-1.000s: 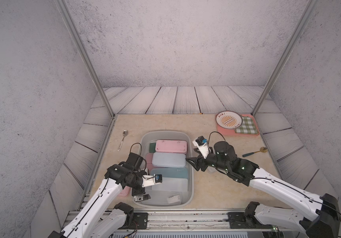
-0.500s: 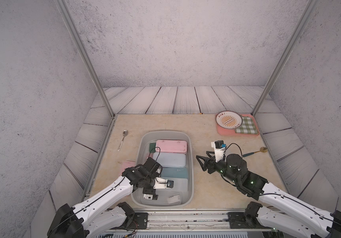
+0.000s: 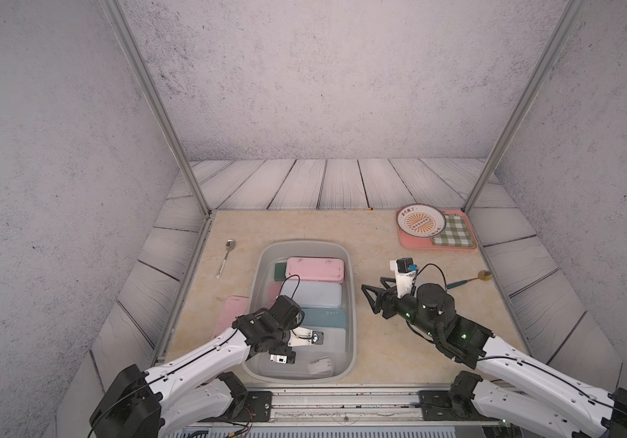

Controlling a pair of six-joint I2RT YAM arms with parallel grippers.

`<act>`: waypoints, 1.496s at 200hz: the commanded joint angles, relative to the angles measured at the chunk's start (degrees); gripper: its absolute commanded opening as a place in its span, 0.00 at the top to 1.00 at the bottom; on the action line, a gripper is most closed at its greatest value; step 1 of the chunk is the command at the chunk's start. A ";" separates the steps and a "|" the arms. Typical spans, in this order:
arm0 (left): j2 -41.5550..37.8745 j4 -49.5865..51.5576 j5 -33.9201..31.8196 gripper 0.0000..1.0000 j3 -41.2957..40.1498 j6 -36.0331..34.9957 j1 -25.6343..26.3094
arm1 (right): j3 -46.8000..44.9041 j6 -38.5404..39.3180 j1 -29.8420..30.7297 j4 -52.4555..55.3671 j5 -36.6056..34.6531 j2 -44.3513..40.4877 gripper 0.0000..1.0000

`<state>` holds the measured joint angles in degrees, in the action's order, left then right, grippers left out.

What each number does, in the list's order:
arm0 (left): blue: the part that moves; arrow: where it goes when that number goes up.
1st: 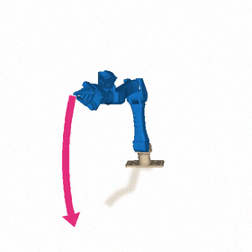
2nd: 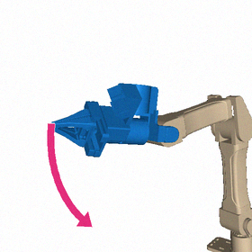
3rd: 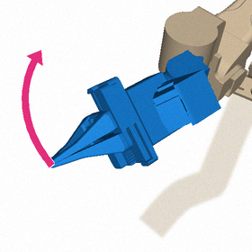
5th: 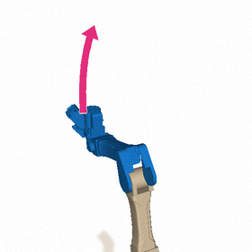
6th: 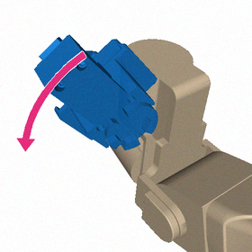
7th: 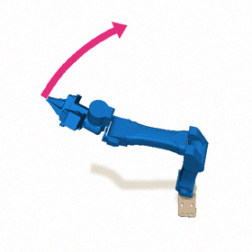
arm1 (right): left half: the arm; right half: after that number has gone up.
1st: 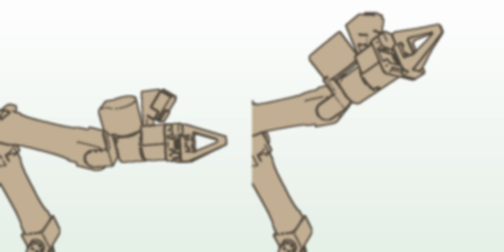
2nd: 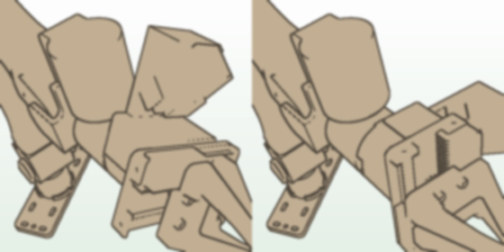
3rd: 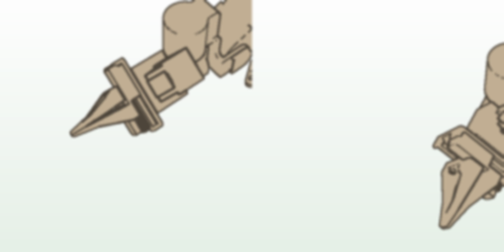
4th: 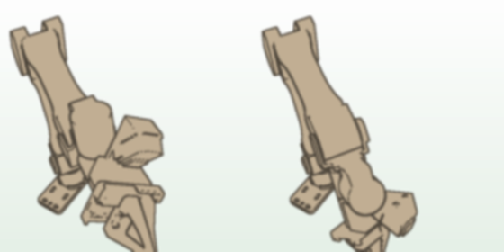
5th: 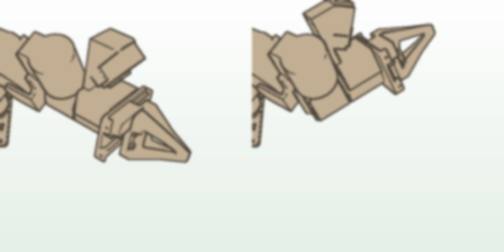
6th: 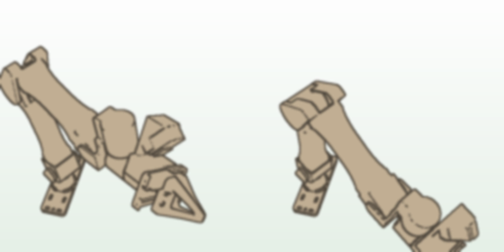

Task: Put the pencil case into the storage box
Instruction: Adjust the pencil case in the storage box.

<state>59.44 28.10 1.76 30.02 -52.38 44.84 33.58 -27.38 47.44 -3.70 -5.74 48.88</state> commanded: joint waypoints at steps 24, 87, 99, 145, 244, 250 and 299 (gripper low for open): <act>1.88 -5.35 -2.99 0.01 -2.66 1.29 1.39 | -0.14 -0.81 -0.15 -0.43 -1.29 -1.98 0.24; 5.23 -4.52 -1.08 0.06 -2.04 2.32 1.96 | -1.03 -1.36 -0.11 -0.18 -2.30 -2.82 0.24; 5.01 -3.66 -0.88 0.10 -1.57 2.37 2.01 | -1.00 -1.34 -0.15 -0.24 -2.43 -2.91 0.24; 2.38 9.77 2.30 0.27 5.93 4.98 2.01 | -1.46 -1.41 -0.11 -0.29 -2.88 -3.17 0.23; 4.99 18.09 7.79 0.29 6.75 13.53 1.92 | -3.18 -2.16 -0.16 -0.41 -3.15 -4.48 0.23; 6.06 17.19 7.55 0.28 7.12 14.23 1.92 | -3.09 -2.16 -0.11 -0.19 -2.98 -4.58 0.22; 7.96 11.81 3.98 0.12 6.99 15.79 1.92 | -2.52 -2.06 -0.13 3.17 -4.11 -6.33 0.22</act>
<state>67.88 42.81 7.75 36.71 -38.09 46.52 30.76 -28.97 47.42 -2.85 -7.97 44.53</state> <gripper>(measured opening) 0.862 0.779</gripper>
